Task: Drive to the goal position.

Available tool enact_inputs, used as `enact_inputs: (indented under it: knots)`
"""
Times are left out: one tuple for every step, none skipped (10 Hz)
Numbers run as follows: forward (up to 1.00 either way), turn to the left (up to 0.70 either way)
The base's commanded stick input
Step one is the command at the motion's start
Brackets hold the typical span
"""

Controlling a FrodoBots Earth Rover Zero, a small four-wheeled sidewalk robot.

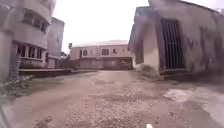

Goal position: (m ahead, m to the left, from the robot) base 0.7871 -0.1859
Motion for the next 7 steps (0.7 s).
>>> enact_inputs:
  knots:
    - [0.7,0.01]
    - [0.7,0.01]
    - [0.7,0.01]
    - [0.7,0.01]
    - [0.7,0.01]
    - [0.7,0.01]
    - [0.7,0.01]
